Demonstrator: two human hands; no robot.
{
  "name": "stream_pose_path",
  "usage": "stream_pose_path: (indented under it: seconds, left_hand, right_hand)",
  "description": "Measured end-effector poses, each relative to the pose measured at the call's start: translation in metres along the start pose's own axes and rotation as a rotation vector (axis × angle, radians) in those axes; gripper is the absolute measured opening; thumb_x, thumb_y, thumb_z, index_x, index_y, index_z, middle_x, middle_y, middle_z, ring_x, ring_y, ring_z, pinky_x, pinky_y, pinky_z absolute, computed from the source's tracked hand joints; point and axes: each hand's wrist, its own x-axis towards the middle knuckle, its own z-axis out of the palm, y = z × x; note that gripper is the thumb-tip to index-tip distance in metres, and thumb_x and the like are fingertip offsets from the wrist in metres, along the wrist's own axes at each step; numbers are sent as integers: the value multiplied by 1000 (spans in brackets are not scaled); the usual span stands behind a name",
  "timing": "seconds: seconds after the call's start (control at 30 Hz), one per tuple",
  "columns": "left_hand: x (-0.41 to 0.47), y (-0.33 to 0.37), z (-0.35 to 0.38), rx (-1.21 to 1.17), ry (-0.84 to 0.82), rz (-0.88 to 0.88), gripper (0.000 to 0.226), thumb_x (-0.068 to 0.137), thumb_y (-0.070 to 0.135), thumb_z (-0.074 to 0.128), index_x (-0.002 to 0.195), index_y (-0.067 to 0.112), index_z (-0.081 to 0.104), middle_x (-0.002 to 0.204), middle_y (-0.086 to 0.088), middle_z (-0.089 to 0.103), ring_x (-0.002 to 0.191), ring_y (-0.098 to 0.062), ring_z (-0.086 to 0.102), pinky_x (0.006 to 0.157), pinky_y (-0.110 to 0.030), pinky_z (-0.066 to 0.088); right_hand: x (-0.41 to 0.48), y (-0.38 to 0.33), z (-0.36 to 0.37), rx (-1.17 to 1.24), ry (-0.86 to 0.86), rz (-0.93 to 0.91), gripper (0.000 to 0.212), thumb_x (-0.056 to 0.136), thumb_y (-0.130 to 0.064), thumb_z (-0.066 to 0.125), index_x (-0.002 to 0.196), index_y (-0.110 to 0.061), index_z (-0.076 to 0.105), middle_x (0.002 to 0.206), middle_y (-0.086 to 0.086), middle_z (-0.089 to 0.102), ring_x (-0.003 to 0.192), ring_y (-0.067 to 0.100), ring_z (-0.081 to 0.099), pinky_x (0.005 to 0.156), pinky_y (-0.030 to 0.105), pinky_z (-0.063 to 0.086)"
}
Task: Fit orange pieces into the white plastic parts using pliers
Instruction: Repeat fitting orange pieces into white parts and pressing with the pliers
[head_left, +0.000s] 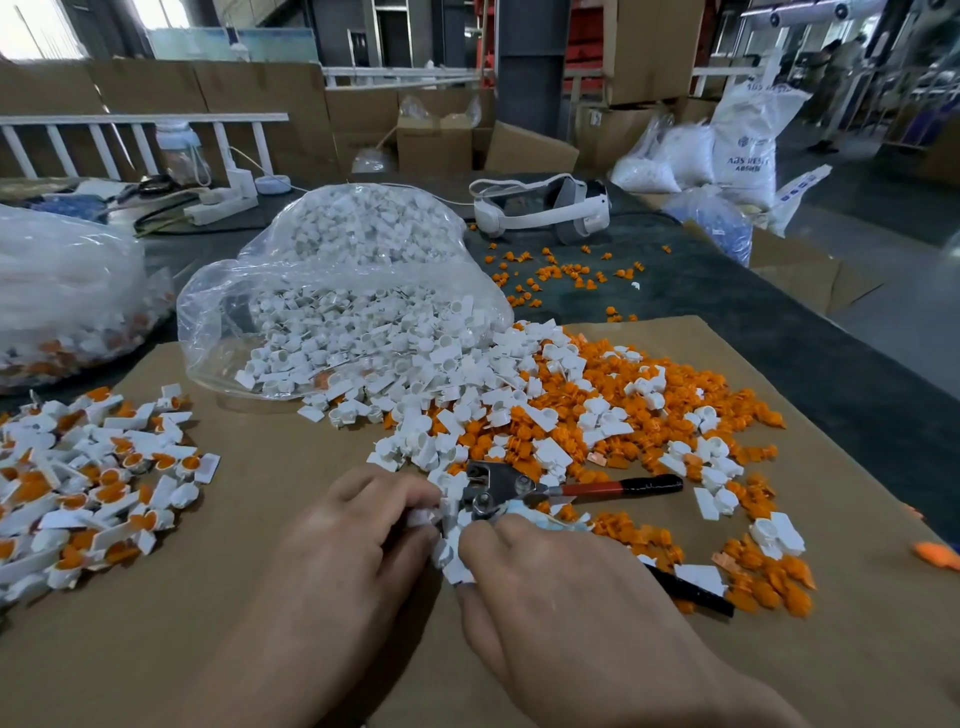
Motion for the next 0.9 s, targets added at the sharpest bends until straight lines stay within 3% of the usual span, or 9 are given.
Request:
stream_pose_path:
  seconds: [0.07,0.17,0.37,0.5,0.57,0.67,0.73,0.8,0.9]
  left_hand:
    - [-1,3,-2,-37,47,-1,7,94,32,65,96,39,68,96,22,61,101,8,52,79,-4,37]
    - [-1,6,-4,-76,84,11,15,99,40,53,97,37,68,97,20,63,102,7,54,80,-2,35]
    - [-2,11,-5,-166,32,-88,21,85,47,48,96,44,66,98,26,64,101,10,54,78,-3,37]
    - [-3,15,-10,-301,-23,-210,31,77,63,41,99,52,60,80,17,70,75,-1,65,59,-16,48]
    - [-2,17,-11,-428,-39,-287,32,72,65,50,93,46,65,67,4,71,54,-7,64,48,-15,47]
    - [2,14,-14,-697,-41,-412,38,60,63,75,79,30,71,58,-13,68,42,-19,57,42,-23,46]
    - [3,11,-15,-793,-81,-465,43,54,56,90,76,24,72,62,-20,68,44,-25,57,41,-27,46]
    - [3,11,-13,-873,-89,-486,37,52,41,93,73,20,71,68,-26,68,49,-30,63,41,-30,48]
    - [2,11,-8,-932,-49,-475,28,52,33,82,74,19,72,76,-25,71,57,-32,69,44,-33,52]
  right_hand:
    - [0,0,-2,52,39,-14,21,100,-34,36,110,-20,46,92,2,50,73,20,43,50,29,25]
    - [2,2,-7,151,16,2,19,101,-34,35,114,-23,43,93,-2,45,77,17,41,55,28,28]
    - [2,2,-4,86,-45,-20,25,102,-29,34,125,-23,40,107,3,48,92,25,52,68,33,34]
    - [1,1,-3,95,-39,-28,33,98,-26,40,131,-28,38,102,2,45,79,20,41,60,30,33]
    - [0,1,0,48,-84,-7,33,88,-26,52,120,-30,55,81,0,41,62,17,37,44,22,18]
    - [-3,2,3,-31,-36,1,20,61,-32,73,81,-30,70,62,-5,36,44,12,35,45,17,-1]
    - [-4,1,6,5,-78,-38,19,66,-29,77,82,-24,68,64,-3,37,51,12,36,40,19,13]
    - [-1,1,6,13,-102,-42,16,88,-19,61,103,-16,60,79,2,34,69,18,37,51,30,31]
    - [-2,4,6,56,-90,-51,20,100,-16,39,119,-14,47,91,4,31,83,20,34,64,33,33]
